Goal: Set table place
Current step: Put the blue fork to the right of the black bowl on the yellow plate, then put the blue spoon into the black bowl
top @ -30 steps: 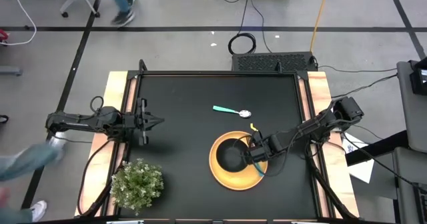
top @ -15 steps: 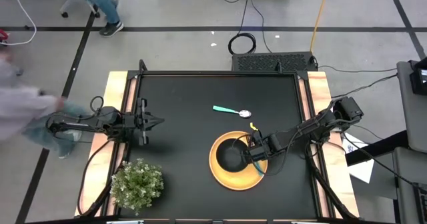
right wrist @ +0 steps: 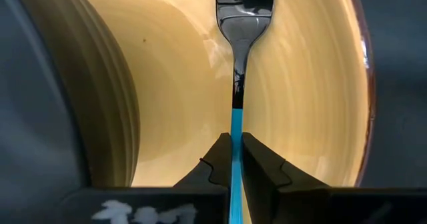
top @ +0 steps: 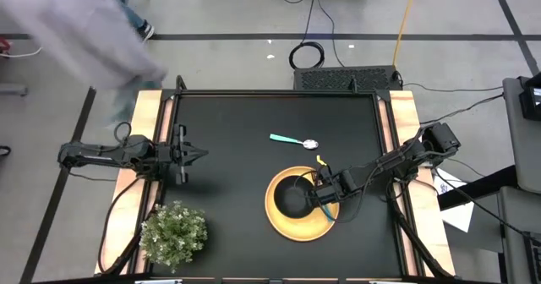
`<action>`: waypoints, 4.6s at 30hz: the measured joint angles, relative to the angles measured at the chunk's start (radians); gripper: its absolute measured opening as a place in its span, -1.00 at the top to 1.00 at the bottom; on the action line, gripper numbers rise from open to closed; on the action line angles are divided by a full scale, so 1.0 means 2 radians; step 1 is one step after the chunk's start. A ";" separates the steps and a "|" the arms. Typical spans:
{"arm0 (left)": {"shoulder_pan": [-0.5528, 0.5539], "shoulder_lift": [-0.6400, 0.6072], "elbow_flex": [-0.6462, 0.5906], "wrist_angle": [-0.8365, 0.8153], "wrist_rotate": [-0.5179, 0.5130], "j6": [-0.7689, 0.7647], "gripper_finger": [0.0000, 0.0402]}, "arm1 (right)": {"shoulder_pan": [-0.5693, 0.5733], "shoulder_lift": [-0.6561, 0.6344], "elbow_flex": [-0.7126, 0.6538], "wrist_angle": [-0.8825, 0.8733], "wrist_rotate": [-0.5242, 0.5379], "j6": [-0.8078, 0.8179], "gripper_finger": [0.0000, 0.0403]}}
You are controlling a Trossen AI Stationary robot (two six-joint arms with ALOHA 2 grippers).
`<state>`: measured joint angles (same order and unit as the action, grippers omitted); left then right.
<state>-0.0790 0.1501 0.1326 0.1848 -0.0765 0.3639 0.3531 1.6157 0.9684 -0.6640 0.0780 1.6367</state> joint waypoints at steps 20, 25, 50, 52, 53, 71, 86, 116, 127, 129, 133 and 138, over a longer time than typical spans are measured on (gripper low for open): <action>0.000 0.000 0.000 0.000 0.000 -0.001 0.90 | 0.000 0.001 0.000 0.001 -0.001 -0.007 0.94; 0.000 0.000 0.000 0.000 0.000 -0.001 0.90 | 0.000 0.017 0.001 0.006 0.001 -0.011 0.93; 0.000 0.000 0.000 0.000 0.000 -0.003 0.90 | 0.000 0.030 0.000 0.032 -0.010 -0.029 0.83; 0.000 0.000 0.000 0.000 0.000 -0.003 0.90 | 0.000 0.030 0.000 0.033 -0.010 -0.028 0.80; 0.000 0.000 0.000 0.000 0.000 -0.003 0.90 | 0.000 0.030 0.000 0.033 -0.011 -0.028 0.79; 0.000 0.000 0.000 0.000 0.000 -0.002 0.90 | 0.000 0.021 -0.001 0.042 -0.011 -0.028 0.68; 0.000 0.000 0.000 0.000 0.003 -0.002 0.90 | 0.000 0.006 -0.002 0.030 -0.002 -0.027 0.68; 0.000 0.000 0.000 0.000 0.015 -0.002 0.90 | -0.007 -0.046 0.000 -0.028 0.068 -0.052 0.68; 0.000 0.000 0.000 0.000 0.015 -0.002 0.90 | -0.009 -0.046 0.000 -0.026 0.068 -0.084 0.97; 0.000 0.000 0.000 0.000 0.015 -0.002 0.90 | -0.009 -0.046 0.000 -0.026 0.068 -0.093 0.97; 0.000 0.000 0.000 0.000 0.015 -0.002 0.90 | -0.009 -0.046 0.000 -0.026 0.080 -0.102 0.99; 0.000 0.000 0.000 0.000 0.015 0.000 0.90 | -0.009 -0.046 0.000 -0.026 0.080 -0.109 1.00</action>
<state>-0.0790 0.1502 0.1326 0.1844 -0.0460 0.3634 0.3344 1.5238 0.9684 -0.7155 0.2390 1.4194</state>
